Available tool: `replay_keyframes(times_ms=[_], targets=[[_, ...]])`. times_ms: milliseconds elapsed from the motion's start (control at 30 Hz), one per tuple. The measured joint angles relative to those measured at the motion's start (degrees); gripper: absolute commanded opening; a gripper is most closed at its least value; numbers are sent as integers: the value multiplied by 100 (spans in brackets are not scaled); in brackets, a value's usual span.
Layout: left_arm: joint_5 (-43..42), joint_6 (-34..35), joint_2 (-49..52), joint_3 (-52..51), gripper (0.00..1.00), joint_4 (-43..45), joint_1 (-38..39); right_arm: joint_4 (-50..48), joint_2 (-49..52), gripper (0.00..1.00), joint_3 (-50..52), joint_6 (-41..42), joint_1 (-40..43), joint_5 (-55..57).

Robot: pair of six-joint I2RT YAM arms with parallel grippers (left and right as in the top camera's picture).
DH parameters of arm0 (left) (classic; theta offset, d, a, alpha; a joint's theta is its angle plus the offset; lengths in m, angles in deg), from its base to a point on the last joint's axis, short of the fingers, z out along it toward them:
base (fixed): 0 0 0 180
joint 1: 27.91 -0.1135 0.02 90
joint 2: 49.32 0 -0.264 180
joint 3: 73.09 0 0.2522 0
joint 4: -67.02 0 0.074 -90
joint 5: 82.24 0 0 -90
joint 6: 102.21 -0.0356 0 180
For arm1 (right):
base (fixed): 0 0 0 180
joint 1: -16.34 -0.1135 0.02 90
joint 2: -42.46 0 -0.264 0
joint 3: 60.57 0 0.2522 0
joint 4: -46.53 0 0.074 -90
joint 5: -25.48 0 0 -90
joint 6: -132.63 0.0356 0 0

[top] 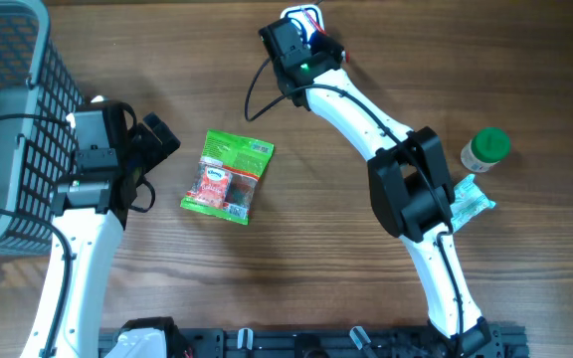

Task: Scan the item barcode
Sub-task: 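Hold the stick pack in front of the white scanner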

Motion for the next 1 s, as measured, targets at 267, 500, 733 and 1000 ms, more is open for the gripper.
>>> replay_keyframes(times_ms=[267,500,733,1000], targets=[[0,0,0,0,100,0,0,-35,0,4,273,-24,0,2],[0,2,0,0,100,0,0,-44,0,4,380,-173,0,2],[0,0,0,0,100,0,0,-39,0,4,380,-426,0,-175],[0,0,0,0,100,0,0,-37,0,4,380,-669,-11,-525]])
